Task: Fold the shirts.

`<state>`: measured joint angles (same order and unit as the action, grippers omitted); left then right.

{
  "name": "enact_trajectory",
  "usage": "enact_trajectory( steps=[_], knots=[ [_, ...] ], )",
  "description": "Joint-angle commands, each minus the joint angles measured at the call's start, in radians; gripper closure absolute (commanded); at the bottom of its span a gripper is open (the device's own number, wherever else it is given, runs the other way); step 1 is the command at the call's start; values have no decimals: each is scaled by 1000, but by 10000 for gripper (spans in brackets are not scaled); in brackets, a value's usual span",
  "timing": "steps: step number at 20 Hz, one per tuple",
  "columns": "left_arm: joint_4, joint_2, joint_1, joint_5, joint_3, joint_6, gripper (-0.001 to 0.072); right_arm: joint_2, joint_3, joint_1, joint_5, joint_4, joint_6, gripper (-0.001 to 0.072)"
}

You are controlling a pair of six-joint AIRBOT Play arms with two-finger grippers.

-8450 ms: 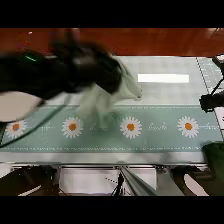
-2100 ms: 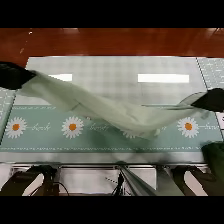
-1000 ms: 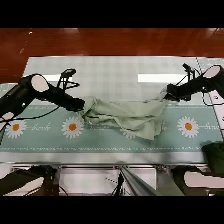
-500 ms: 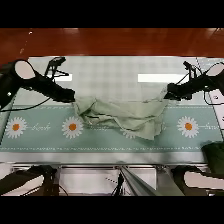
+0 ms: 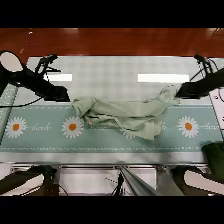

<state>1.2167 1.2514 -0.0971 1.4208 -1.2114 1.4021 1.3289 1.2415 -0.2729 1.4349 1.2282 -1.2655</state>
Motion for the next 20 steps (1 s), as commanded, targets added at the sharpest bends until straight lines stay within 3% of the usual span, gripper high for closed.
enact_trajectory(
  steps=[1,5,9,17,20],
  knots=[
    [-42,0,3,21,8,-2,313,-94,-52,-92,63,106,-39,243],
    [-95,0,-12,1,82,-6,313,-206,-369,-106,99,-85,3,154],
    [-133,0,-53,-64,209,-34,313,-238,-643,-105,50,-336,76,155],
    [-163,1,-142,-192,275,-59,313,-238,-820,-105,-106,-483,28,157],
    [-163,1,-147,-234,275,-58,313,-238,-841,-9,-158,-488,15,157]
  ],
)
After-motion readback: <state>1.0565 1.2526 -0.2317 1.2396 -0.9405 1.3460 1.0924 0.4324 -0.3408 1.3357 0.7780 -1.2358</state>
